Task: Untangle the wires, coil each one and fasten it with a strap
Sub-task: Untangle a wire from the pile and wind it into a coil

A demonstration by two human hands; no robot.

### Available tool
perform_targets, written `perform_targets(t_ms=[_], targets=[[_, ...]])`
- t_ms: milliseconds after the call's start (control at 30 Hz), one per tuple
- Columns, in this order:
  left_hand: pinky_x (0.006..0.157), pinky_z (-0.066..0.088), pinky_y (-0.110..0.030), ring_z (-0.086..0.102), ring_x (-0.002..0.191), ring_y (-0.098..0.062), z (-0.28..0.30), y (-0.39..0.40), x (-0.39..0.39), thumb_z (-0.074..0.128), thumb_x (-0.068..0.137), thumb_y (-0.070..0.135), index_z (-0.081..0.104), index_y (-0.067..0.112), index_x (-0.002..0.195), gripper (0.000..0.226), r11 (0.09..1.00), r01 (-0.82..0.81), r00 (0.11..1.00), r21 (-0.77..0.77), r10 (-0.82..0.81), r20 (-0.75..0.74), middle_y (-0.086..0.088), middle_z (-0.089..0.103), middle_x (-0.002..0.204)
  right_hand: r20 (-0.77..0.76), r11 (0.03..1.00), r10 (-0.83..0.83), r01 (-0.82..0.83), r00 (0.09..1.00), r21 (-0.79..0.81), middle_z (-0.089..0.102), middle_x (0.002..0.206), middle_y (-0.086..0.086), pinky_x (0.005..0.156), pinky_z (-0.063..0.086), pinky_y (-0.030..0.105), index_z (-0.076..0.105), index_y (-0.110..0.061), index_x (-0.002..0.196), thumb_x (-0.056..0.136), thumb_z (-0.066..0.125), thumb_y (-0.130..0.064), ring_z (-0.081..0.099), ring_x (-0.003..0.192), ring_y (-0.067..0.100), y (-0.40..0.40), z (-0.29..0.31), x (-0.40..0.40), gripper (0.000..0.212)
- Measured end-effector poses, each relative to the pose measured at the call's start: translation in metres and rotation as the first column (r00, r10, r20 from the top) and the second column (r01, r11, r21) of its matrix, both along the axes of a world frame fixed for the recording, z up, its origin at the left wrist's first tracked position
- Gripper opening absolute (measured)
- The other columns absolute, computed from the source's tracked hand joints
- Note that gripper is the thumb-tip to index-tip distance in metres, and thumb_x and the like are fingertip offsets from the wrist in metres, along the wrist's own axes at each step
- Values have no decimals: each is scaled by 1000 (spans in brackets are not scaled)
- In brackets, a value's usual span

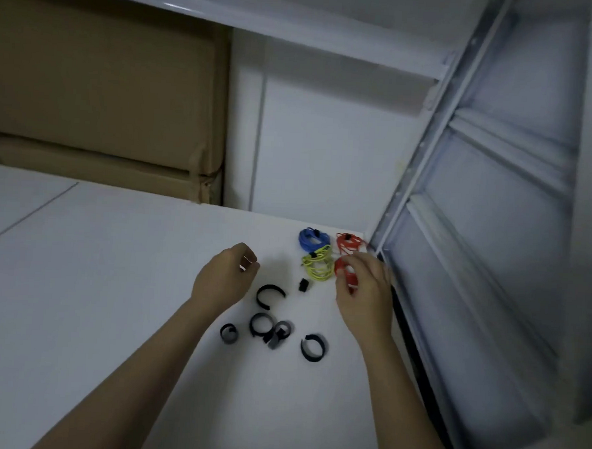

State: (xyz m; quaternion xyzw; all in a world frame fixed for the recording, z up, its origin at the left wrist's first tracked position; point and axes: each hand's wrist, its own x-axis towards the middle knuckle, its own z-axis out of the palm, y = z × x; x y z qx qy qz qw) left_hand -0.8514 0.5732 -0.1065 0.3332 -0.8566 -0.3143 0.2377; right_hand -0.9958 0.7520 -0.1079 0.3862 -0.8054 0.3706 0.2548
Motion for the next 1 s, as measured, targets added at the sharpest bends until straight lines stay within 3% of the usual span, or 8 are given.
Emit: perform_targets(t_ms=[67, 167, 267, 433, 633, 767, 1000], targets=[[74, 47, -32, 59, 93, -23, -2, -12, 23, 54, 95, 25, 61, 14, 105, 17, 986, -73, 996, -149, 81, 48, -1, 64, 104, 18, 988, 151, -151, 988, 26, 64, 110, 11, 94, 45, 40, 71, -5, 103, 84, 67, -6, 56, 106, 32, -27, 11, 14, 20], [75, 44, -37, 57, 97, -31, 2, -39, 69, 50, 96, 25, 59, 11, 110, 22, 890, -174, 955, -421, 257, 150, -9, 62, 107, 72, 925, 338, -346, 938, 155, 61, 115, 9, 97, 38, 35, 68, -8, 111, 88, 62, -11, 52, 112, 30, -84, 20, 42, 24], [76, 44, -38, 57, 99, -31, 12, -73, 127, 47, 97, 26, 55, 10, 115, 26, 810, -248, 878, -532, 420, 231, -10, 61, 111, 157, 819, 446, -473, 881, 326, 52, 128, 8, 100, 39, 38, 59, -12, 125, 93, 55, -20, 41, 122, 28, -154, 23, 83, 33], [79, 43, -37, 55, 104, -33, 27, -130, 243, 48, 96, 28, 52, 9, 119, 30, 733, -446, 732, -513, 629, 262, -12, 59, 116, 139, 635, 561, -532, 816, 561, 45, 136, 7, 97, 38, 39, 48, -16, 134, 97, 49, -27, 38, 125, 27, -259, 21, 176, 39], [84, 45, -40, 54, 110, -34, 32, -186, 388, 47, 96, 27, 49, 10, 125, 34, 667, -567, 562, -483, 742, 366, -13, 56, 123, 158, 510, 697, -637, 700, 578, 45, 136, 9, 95, 39, 39, 46, -16, 136, 95, 49, -25, 40, 123, 28, -354, 25, 316, 42], [78, 43, -38, 53, 109, -33, 40, -230, 474, 47, 96, 27, 45, 11, 128, 36, 622, -626, 499, -470, 783, 372, -14, 55, 123, 185, 473, 744, -701, 642, 533, 46, 136, 9, 93, 40, 38, 46, -17, 136, 94, 50, -24, 39, 123, 29, -417, 29, 411, 43], [80, 46, -38, 53, 109, -31, 54, -320, 590, 48, 97, 29, 43, 12, 129, 36, 582, -654, 449, -484, 813, 371, -13, 53, 126, 173, 500, 741, -705, 648, 503, 45, 136, 9, 95, 40, 38, 48, -18, 135, 92, 52, -21, 40, 124, 30, -523, 38, 527, 44]])
